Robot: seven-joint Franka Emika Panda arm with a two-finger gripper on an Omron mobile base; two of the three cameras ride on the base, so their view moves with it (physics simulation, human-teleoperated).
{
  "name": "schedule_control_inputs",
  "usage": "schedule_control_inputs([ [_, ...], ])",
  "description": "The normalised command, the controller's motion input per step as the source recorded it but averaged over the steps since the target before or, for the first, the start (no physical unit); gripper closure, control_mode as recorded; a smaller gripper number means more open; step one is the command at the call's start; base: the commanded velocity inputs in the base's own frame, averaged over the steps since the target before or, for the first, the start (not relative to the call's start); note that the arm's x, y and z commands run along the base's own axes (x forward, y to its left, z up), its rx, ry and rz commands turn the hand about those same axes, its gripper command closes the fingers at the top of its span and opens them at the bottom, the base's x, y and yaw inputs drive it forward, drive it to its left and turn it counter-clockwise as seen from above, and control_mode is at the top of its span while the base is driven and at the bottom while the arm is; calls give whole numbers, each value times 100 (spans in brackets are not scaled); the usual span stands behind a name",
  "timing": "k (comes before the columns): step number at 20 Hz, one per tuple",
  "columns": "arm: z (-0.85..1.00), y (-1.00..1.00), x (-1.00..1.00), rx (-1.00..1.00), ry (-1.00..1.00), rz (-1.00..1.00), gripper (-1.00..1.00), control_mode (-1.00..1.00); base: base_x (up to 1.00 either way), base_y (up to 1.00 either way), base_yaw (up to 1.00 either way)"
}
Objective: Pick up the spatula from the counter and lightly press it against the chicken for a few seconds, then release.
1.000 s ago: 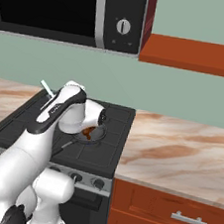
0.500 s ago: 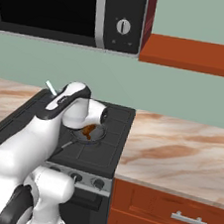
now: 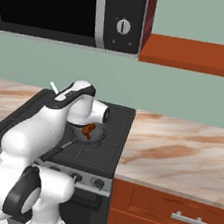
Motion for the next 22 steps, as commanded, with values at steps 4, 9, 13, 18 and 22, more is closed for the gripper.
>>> schedule_control_inputs([
  [4,-20,0,24,0,0,0,100,-100,0,0,0],
  [9,-15,0,22,0,0,0,100,-100,0,0,0],
  [13,-14,0,20,0,0,0,100,-100,0,0,0],
  [18,-15,0,19,0,0,0,100,-100,0,0,0],
  [22,-18,0,17,0,0,0,100,-100,0,0,0],
])
